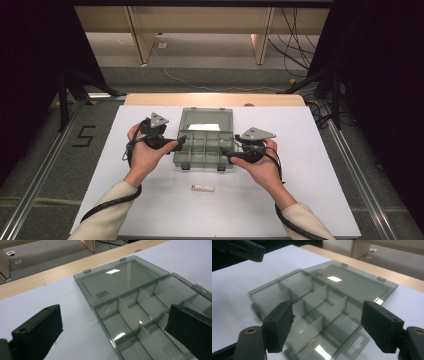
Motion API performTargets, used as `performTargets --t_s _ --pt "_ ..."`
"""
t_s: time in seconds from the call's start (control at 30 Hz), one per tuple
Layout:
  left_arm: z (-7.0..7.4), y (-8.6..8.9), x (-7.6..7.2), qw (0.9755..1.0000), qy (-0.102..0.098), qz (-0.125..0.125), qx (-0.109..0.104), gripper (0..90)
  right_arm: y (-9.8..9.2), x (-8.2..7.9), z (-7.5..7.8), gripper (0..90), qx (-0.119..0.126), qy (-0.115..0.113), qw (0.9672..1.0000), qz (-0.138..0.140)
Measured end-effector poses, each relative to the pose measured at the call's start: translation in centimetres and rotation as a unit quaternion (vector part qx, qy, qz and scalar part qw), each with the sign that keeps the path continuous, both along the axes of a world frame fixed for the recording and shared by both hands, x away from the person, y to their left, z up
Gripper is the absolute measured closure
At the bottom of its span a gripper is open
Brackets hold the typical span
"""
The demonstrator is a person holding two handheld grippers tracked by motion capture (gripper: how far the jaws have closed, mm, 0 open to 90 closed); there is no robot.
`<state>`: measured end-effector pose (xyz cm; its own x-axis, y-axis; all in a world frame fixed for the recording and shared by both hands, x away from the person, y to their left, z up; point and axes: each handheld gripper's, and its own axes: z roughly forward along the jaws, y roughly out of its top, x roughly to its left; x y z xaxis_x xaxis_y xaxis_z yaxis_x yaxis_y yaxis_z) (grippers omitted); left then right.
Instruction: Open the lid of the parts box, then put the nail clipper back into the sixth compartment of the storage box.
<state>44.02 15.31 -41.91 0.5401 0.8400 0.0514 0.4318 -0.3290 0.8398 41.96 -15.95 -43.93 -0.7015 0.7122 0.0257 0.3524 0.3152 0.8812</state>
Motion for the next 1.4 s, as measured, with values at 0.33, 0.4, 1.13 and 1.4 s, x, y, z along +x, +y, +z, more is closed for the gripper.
performTargets --t_s 0.33,0.4,1.13,1.4 --pt "-1.7 1.4 -6.4 0.999 0.029 -0.031 -0.014 0.0 -0.4 -4.6 -0.4 26.4 -0.014 -0.007 0.9984 0.054" --pt "-2.0 1.8 -7.3 0.9987 0.03 -0.037 -0.014 0.0 -0.6 -5.3 -0.5 26.5 -0.014 -0.01 0.9982 0.058" --pt "-2.9 3.6 -11.7 0.9984 0.016 -0.039 -0.037 2.5 0.5 -8.4 -1.8 27.9 -0.001 0.02 0.9951 0.097" --pt "-3.0 3.6 -11.6 0.9985 0.014 -0.029 -0.046 3.1 0.4 -7.9 -2.1 27.4 0.007 0.027 0.9956 0.089"
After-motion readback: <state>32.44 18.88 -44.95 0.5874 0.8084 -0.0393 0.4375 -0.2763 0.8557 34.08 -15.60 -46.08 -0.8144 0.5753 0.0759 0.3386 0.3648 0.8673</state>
